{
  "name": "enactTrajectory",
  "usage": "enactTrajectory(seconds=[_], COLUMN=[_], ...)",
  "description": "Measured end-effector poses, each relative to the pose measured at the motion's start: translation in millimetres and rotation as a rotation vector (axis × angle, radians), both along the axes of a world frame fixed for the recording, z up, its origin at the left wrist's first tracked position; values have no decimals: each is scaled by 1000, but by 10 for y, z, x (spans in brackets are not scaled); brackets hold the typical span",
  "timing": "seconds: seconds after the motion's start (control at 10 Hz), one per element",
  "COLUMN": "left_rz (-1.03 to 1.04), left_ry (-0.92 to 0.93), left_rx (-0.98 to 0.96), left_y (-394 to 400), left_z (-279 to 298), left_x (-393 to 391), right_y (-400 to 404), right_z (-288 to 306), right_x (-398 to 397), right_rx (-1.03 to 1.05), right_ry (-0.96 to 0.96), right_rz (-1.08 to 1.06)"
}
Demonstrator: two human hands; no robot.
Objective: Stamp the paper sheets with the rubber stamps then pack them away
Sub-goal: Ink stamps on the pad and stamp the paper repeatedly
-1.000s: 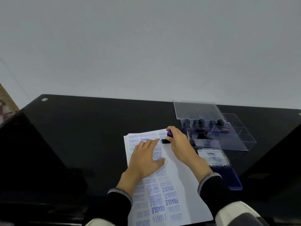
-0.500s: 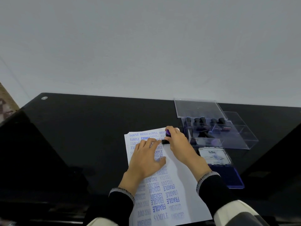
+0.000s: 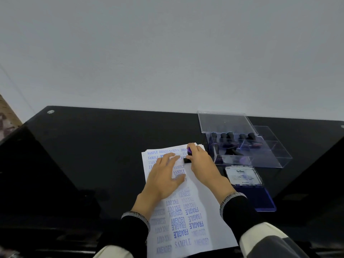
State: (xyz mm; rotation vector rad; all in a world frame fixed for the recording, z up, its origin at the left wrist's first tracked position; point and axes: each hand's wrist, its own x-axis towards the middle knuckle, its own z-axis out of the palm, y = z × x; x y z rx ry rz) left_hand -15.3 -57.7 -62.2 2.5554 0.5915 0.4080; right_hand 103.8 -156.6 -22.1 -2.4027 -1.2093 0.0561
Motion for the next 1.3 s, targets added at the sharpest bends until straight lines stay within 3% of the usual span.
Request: enactTrajectory(seconds=[0.2,0.3,0.4,1.3], left_rz=[307,487,528,508], left_ry=[-95,-41,-5,48], left_rx=[76,39,17,55], left_y=[234,336,334,281], left_z=[-73,-71,-85,-49], left_x=[-331,-421,-446,-421], right_y=[-25,-14,10,-11], right_z=[-38,-13,9,-58], right_x=[-27,-23,1,0], right_rx=[-11,-16,-19,47], right_ry=[-19,1,13,22], right_rz=[-11,-14,-9,2])
